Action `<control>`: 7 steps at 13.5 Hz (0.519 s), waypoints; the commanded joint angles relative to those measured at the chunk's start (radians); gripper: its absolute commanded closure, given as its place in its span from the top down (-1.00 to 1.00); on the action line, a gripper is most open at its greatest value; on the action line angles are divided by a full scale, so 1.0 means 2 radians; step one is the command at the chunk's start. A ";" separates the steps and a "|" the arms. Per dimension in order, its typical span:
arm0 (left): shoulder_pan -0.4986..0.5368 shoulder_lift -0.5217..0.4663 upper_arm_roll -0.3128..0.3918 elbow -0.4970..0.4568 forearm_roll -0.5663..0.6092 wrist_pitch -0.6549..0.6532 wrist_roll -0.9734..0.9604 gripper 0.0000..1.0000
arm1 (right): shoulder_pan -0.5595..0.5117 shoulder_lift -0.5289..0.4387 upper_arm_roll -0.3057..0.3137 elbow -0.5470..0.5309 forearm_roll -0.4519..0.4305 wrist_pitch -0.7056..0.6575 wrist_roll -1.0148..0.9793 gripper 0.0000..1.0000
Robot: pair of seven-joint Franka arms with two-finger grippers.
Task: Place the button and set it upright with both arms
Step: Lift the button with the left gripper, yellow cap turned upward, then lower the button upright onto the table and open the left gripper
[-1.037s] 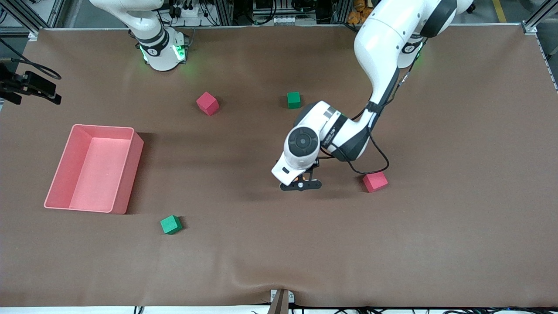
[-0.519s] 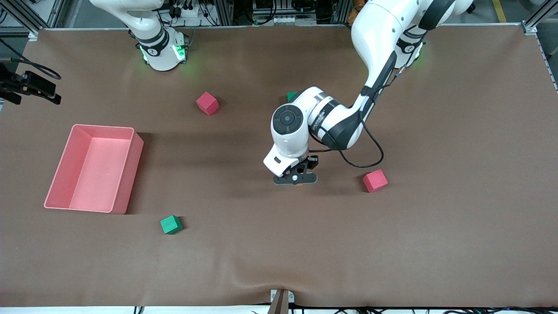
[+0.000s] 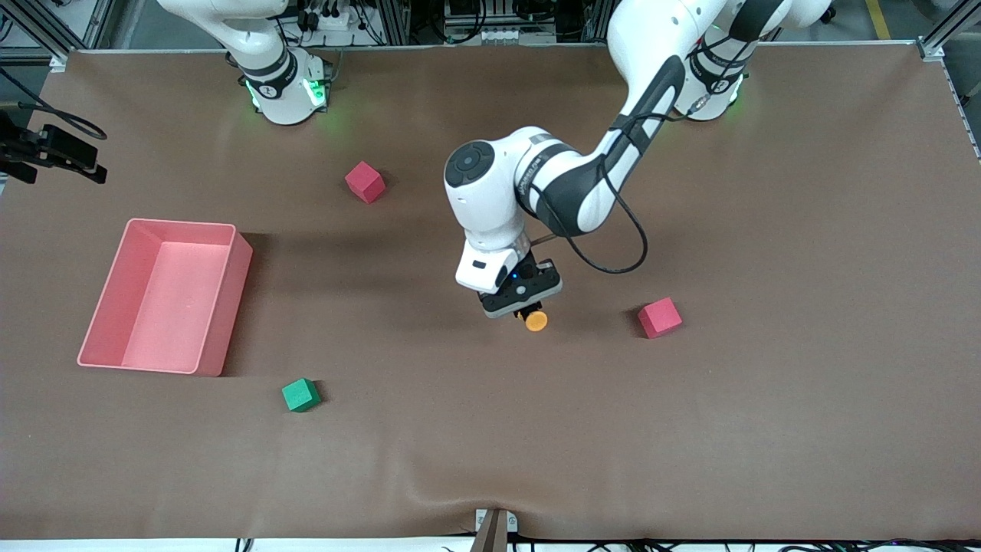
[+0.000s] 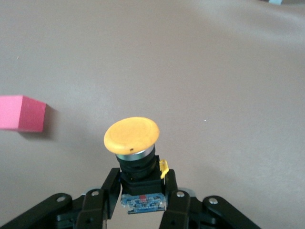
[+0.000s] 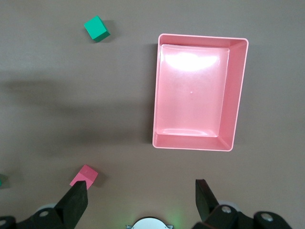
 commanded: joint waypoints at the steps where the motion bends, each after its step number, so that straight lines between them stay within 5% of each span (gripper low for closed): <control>1: -0.022 -0.011 0.005 -0.010 0.056 -0.006 -0.079 -1.00 | -0.001 0.000 -0.001 0.006 0.005 -0.004 -0.002 1.00; 7: -0.048 -0.003 0.005 -0.031 0.137 -0.072 -0.238 -1.00 | -0.001 0.000 -0.001 0.006 0.005 -0.004 -0.003 1.00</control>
